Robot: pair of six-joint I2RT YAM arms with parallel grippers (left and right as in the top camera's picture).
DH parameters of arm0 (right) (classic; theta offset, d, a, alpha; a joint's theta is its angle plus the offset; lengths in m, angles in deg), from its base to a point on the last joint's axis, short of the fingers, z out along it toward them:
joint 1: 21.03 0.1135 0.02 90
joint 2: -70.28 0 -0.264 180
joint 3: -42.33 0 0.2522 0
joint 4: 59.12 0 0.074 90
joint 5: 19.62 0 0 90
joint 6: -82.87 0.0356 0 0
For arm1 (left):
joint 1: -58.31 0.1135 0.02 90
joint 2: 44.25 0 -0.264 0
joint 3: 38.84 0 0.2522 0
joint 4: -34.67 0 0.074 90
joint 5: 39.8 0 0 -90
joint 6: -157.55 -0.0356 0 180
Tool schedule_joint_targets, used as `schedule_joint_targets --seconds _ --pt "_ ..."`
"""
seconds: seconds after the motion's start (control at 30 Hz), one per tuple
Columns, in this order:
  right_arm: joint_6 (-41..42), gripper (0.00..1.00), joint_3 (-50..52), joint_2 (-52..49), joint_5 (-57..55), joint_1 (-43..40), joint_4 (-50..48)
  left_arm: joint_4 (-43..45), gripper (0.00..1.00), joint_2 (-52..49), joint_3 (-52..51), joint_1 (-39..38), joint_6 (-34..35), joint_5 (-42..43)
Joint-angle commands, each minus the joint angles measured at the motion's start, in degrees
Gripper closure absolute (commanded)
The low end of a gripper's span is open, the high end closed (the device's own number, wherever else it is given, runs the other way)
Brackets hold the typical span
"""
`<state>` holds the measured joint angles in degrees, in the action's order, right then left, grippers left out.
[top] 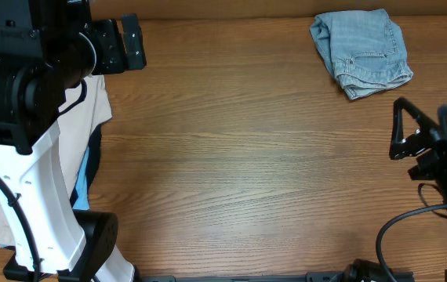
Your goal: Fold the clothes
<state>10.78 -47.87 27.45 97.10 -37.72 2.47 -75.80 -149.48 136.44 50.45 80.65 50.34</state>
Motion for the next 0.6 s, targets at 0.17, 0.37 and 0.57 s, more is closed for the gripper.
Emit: schedule_joint_targets --seconds 0.17,0.37,0.57 --pt "-0.5 0.00 0.0 -0.1 -4.0 0.1 11.8 -0.1 0.00 -0.5 -0.4 0.0 -1.3 -0.8" --pt "-0.4 0.00 0.1 1.5 -14.0 3.0 20.0 -0.1 0.00 -0.5 -0.4 0.0 -1.3 -0.8" --pt "-0.4 0.00 10.3 8.0 -21.7 9.6 10.4 -0.1 0.00 -0.5 -0.4 0.0 -1.3 -0.8"
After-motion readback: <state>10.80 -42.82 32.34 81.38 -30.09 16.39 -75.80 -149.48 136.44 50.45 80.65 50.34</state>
